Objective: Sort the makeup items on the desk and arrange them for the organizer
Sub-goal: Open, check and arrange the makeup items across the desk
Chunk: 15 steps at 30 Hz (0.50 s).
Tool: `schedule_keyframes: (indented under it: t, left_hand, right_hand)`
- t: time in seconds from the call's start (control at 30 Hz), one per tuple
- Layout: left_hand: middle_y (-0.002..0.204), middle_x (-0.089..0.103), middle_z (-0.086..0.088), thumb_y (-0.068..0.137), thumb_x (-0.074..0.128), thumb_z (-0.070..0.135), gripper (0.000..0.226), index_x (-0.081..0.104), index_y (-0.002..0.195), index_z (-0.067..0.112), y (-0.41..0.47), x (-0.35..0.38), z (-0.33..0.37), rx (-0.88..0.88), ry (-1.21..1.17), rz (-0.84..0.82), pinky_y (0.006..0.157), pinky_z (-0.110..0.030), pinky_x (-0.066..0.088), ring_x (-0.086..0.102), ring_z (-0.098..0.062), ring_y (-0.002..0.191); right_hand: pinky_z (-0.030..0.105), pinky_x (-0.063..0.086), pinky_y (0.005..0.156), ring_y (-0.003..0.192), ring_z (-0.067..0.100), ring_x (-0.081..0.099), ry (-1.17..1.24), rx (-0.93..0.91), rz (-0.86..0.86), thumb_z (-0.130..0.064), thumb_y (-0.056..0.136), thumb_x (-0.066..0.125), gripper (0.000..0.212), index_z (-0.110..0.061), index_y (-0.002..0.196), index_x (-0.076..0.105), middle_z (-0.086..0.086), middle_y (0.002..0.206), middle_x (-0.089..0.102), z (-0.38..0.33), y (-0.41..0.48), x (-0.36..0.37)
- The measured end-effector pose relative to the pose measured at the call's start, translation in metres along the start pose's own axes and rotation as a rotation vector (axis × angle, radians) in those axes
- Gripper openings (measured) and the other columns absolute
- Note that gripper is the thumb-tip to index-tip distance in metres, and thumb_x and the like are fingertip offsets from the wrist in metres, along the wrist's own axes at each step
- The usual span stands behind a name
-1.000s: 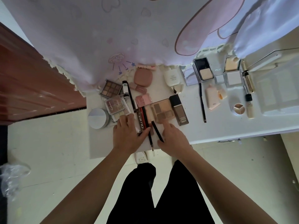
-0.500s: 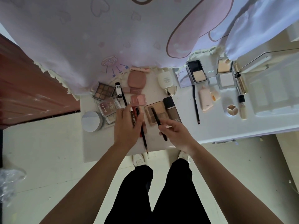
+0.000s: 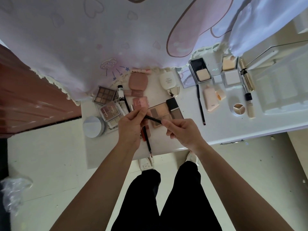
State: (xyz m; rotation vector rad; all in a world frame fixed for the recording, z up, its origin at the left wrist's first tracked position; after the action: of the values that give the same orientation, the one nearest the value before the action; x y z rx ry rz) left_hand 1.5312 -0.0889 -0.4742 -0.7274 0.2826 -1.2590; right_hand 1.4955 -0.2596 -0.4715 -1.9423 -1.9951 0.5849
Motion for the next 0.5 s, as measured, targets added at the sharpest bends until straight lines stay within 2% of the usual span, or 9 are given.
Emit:
schedule_keyframes:
  t: [0.1,0.17,0.23,0.3,0.37,0.43,0.5]
  left_hand:
    - [0.077,0.074,-0.004,0.089,0.070,0.008,0.009,0.076,0.083,0.011,-0.004,0.008,0.001,-0.038,-0.055,0.040,0.068,-0.022,0.054,0.064,-0.013,0.069]
    - [0.076,0.074,-0.003,0.090,0.069,0.008,0.008,0.075,0.086,0.010,-0.005,0.012,0.001,-0.047,-0.091,0.038,0.066,-0.021,0.055,0.065,-0.012,0.069]
    - [0.078,0.073,-0.002,0.093,0.065,0.011,0.009,0.073,0.093,0.007,-0.005,0.015,0.004,-0.023,-0.096,-0.030,0.065,-0.019,0.054,0.064,-0.009,0.069]
    - [0.087,0.073,-0.005,0.097,0.059,0.016,0.014,0.071,0.101,0.008,-0.006,0.014,0.008,-0.012,-0.097,-0.148,0.068,-0.019,0.052,0.063,-0.008,0.074]
    - [0.100,0.073,-0.008,0.099,0.055,0.015,0.019,0.069,0.110,0.010,-0.007,0.013,0.011,-0.021,-0.096,-0.248,0.075,-0.021,0.053,0.065,-0.010,0.084]
    - [0.102,0.073,-0.009,0.098,0.055,0.012,0.019,0.069,0.111,0.010,-0.008,0.013,0.011,-0.004,-0.070,-0.268,0.077,-0.021,0.053,0.067,-0.011,0.088]
    - [0.095,0.074,-0.009,0.096,0.058,0.011,0.016,0.069,0.106,0.006,-0.008,0.016,0.009,0.022,-0.065,-0.194,0.073,-0.020,0.052,0.065,-0.010,0.080]
  right_hand:
    - [0.025,0.056,0.059,0.055,0.016,0.065,-0.069,-0.178,0.121,-0.024,0.088,0.075,0.010,-0.033,0.085,0.078,0.000,0.064,0.072,0.003,0.002,-0.004]
    - [0.031,0.058,0.061,0.059,0.022,0.068,-0.068,-0.225,0.157,-0.026,0.088,0.075,0.007,-0.032,0.089,0.078,0.001,0.066,0.073,0.004,0.000,-0.006]
    - [0.029,0.054,0.057,0.054,0.021,0.062,-0.014,-0.163,0.161,-0.028,0.090,0.073,0.008,-0.026,0.086,0.079,0.000,0.061,0.070,0.000,-0.003,-0.006]
    - [0.025,0.040,0.052,0.049,0.016,0.047,0.075,0.016,0.076,-0.034,0.094,0.066,0.028,-0.009,0.087,0.078,-0.001,0.054,0.058,0.000,-0.003,-0.010]
    - [0.025,0.026,0.053,0.051,0.013,0.032,0.135,0.189,-0.078,-0.041,0.099,0.056,0.046,0.002,0.101,0.073,-0.002,0.054,0.041,0.001,-0.004,-0.016]
    - [0.024,0.022,0.052,0.053,0.013,0.025,0.163,0.262,-0.188,-0.044,0.101,0.050,0.049,-0.001,0.101,0.074,-0.002,0.058,0.029,0.000,-0.006,-0.017]
    - [0.023,0.022,0.051,0.052,0.013,0.025,0.158,0.218,-0.157,-0.043,0.101,0.052,0.046,-0.004,0.091,0.075,-0.002,0.056,0.029,-0.004,-0.008,-0.014]
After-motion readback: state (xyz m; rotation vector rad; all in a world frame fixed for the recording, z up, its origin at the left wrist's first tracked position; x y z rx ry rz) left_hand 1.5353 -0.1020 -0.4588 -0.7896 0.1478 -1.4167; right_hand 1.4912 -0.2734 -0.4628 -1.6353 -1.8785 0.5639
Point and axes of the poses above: each hand's wrist, its own y-axis towards the middle knuckle, its own x-axis out of the palm, z = x × y, the point moved 1 cm from there along y, towards the middle knuckle
